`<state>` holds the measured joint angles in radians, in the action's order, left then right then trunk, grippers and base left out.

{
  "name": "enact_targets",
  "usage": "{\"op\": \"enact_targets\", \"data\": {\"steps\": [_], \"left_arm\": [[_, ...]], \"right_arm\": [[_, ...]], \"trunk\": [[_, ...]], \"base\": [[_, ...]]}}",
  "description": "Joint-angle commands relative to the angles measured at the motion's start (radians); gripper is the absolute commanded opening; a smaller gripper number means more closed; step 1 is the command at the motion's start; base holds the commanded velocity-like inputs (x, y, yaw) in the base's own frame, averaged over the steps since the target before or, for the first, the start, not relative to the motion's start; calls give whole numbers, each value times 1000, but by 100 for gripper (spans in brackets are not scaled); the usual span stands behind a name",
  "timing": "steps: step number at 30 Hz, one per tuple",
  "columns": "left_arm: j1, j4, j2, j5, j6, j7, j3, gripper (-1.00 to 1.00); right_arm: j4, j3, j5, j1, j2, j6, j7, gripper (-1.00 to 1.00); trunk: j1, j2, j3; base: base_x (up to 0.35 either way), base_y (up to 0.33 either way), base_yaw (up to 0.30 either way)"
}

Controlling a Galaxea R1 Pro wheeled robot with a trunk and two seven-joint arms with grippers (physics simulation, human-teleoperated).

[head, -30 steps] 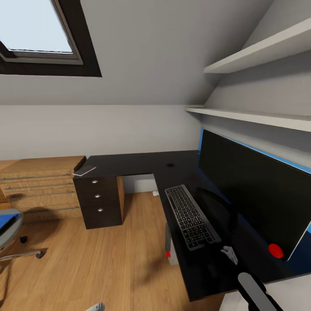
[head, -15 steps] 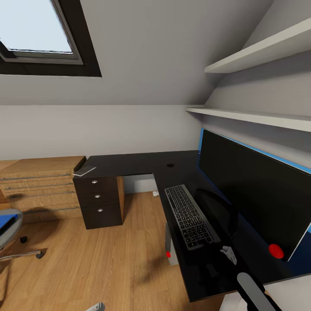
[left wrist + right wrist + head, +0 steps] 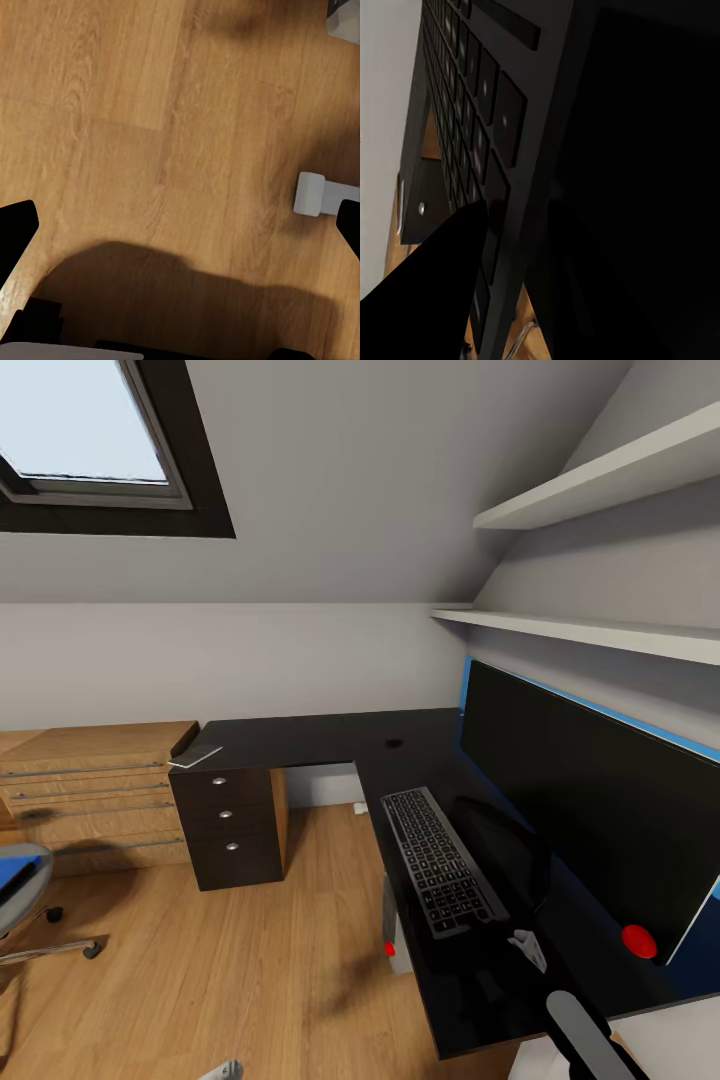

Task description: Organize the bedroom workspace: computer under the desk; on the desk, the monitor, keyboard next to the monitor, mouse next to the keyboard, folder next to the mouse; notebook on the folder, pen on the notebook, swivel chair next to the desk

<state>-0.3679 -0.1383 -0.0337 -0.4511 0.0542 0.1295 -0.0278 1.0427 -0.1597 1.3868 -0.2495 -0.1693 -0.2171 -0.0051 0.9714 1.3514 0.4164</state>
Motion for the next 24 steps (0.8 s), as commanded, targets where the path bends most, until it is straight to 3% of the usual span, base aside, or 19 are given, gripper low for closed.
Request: {"op": "enact_targets", "data": {"steps": [1, 8, 24], "left_arm": [[0, -1, 0, -9, 6, 2, -3, 100], [0, -1, 0, -9, 6, 2, -3, 100], [0, -1, -1, -10, 6, 2, -3, 100]], "right_arm": [[0, 0, 7, -1, -1, 8, -1, -100], [0, 3, 8, -1, 0, 61, -3, -100], [0, -2, 8, -1, 1, 66, -2, -100]], "trunk": [[0, 1, 1], [0, 1, 1], [0, 1, 1]], "base": [[0, 0, 0], [0, 0, 0], [0, 0, 0]]}}
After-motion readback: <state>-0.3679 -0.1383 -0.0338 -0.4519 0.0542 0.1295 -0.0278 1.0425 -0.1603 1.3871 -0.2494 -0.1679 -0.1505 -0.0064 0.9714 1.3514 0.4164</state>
